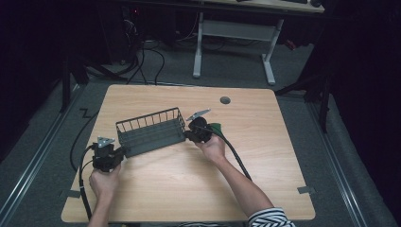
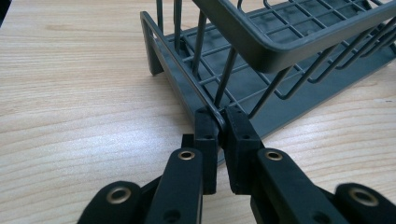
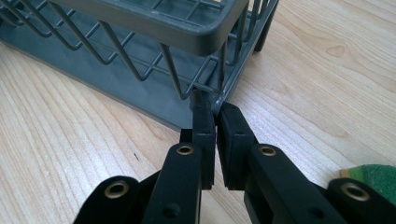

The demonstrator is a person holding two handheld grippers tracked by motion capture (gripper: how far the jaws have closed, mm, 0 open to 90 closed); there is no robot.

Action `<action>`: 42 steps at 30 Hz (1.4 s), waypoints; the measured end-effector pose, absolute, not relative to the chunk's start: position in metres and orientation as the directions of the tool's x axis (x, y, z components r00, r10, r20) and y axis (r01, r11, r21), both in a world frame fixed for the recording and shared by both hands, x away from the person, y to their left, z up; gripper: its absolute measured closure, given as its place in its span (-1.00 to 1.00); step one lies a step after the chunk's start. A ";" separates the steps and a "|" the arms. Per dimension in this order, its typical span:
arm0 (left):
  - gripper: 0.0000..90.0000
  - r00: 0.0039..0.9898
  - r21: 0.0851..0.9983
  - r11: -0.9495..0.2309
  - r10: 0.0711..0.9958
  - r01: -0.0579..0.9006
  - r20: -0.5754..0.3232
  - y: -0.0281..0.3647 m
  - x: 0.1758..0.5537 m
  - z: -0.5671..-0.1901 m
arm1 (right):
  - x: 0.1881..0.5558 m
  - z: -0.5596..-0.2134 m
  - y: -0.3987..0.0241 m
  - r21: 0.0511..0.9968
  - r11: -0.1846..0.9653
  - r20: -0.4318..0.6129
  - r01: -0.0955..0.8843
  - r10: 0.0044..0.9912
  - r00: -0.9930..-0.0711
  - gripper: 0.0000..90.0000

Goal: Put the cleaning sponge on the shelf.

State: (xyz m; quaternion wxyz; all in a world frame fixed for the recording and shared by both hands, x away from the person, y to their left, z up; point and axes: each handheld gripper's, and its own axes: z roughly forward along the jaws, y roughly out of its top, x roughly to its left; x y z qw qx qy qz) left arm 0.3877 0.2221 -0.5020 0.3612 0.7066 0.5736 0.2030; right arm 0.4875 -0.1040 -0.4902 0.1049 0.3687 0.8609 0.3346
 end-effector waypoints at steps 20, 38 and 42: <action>0.88 0.278 0.743 -0.085 0.950 0.664 -0.141 0.224 0.368 -0.502 | 0.469 -0.489 -0.104 0.649 0.536 0.047 0.540 0.681 -0.731 0.92; 0.88 0.289 0.746 -0.084 0.946 0.660 -0.149 0.222 0.350 -0.503 | 0.448 -0.489 -0.108 0.646 0.555 0.039 0.523 0.661 -0.750 0.91; 0.88 0.293 0.749 -0.085 0.944 0.657 -0.149 0.220 0.346 -0.503 | 0.444 -0.489 -0.111 0.648 0.551 0.046 0.527 0.662 -0.748 0.91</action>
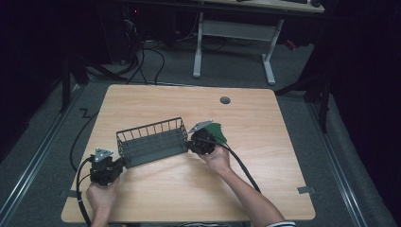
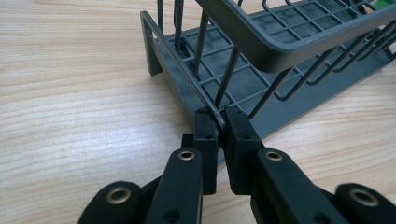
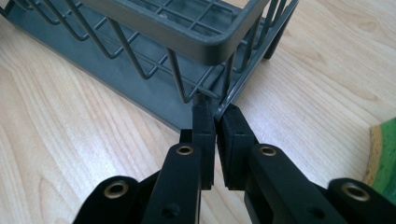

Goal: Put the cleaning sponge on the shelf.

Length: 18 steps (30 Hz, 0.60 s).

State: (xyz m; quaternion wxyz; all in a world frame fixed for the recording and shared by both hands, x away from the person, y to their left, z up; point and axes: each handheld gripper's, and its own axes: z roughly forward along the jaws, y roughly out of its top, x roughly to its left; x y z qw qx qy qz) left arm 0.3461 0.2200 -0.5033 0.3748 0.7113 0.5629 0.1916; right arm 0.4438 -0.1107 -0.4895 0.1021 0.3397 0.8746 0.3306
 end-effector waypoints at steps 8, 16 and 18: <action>0.88 0.300 0.749 -0.095 0.943 0.656 -0.144 0.217 0.339 -0.503 | 0.436 -0.490 -0.115 0.648 0.555 0.043 0.521 0.656 -0.753 0.91; 0.88 0.304 0.752 -0.094 0.941 0.653 -0.147 0.216 0.331 -0.503 | 0.426 -0.490 -0.119 0.650 0.552 0.052 0.522 0.653 -0.755 0.91; 0.88 0.307 0.751 -0.095 0.940 0.654 -0.148 0.215 0.329 -0.503 | 0.424 -0.490 -0.120 0.649 0.556 0.047 0.519 0.652 -0.757 0.91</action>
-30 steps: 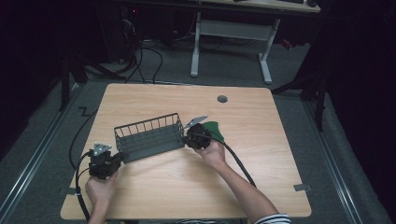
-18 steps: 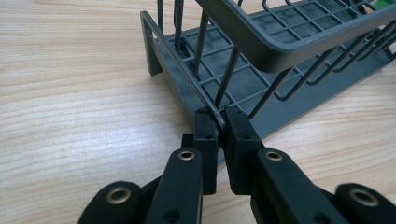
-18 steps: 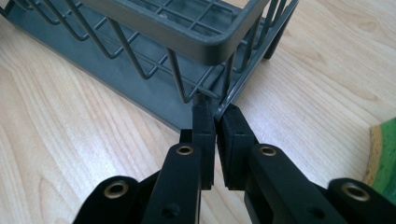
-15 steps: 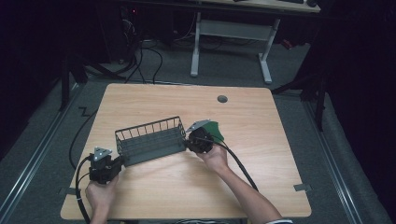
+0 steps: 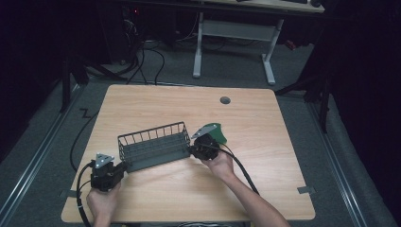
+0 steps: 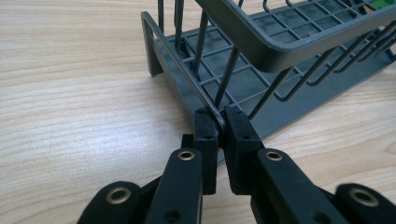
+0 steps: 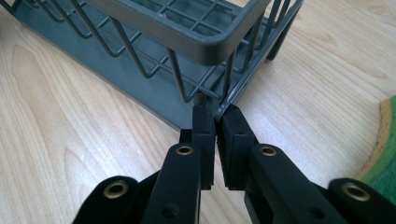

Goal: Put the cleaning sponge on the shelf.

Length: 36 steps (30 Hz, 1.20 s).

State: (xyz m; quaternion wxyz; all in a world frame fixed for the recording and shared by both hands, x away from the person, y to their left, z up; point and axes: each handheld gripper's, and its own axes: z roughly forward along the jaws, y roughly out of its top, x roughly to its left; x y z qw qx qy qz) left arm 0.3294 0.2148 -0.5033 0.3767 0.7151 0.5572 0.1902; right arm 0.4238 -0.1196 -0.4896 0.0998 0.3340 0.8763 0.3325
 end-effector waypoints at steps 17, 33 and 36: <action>0.64 0.330 0.753 -0.105 0.931 0.650 -0.155 0.212 0.322 -0.506 | 0.412 -0.493 -0.125 0.647 0.541 0.037 0.537 0.681 -0.731 0.49; -0.05 0.323 0.778 -0.054 0.926 0.626 -0.196 0.241 0.304 -0.514 | 0.412 -0.471 -0.181 0.729 0.413 0.024 0.546 0.782 -0.623 -0.06; -0.08 0.322 0.783 -0.053 0.927 0.620 -0.192 0.245 0.303 -0.512 | 0.416 -0.470 -0.189 0.731 0.391 0.024 0.559 0.804 -0.594 -0.12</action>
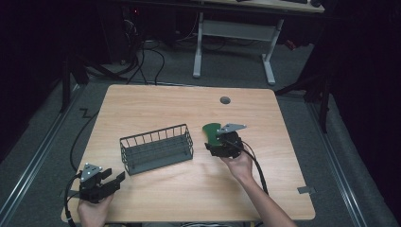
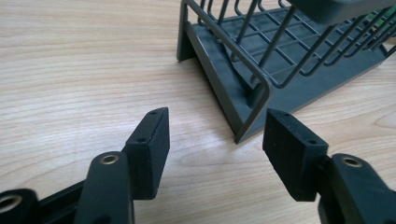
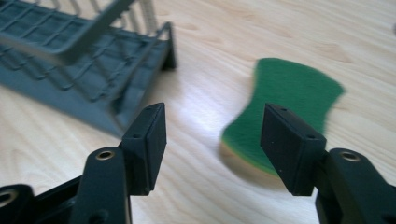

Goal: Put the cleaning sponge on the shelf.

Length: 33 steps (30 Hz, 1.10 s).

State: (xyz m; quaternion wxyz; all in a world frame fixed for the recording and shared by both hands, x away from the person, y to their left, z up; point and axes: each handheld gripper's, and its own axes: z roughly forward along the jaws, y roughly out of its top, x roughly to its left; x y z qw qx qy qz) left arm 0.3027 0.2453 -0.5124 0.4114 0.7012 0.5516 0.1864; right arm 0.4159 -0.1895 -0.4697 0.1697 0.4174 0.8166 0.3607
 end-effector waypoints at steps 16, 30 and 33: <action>-0.08 0.168 0.763 -0.009 0.977 0.646 -0.131 0.271 0.328 -0.518 | 0.436 -0.479 -0.209 0.753 0.297 0.057 0.587 0.860 -0.508 -0.18; -0.13 0.137 0.734 -0.091 0.991 0.673 -0.004 0.262 0.364 -0.535 | 0.454 -0.492 -0.213 0.746 0.248 0.057 0.617 0.901 -0.431 -0.30; -0.15 0.136 0.741 -0.080 0.991 0.666 -0.016 0.264 0.363 -0.536 | 0.460 -0.492 -0.209 0.735 0.245 0.065 0.632 0.903 -0.426 -0.31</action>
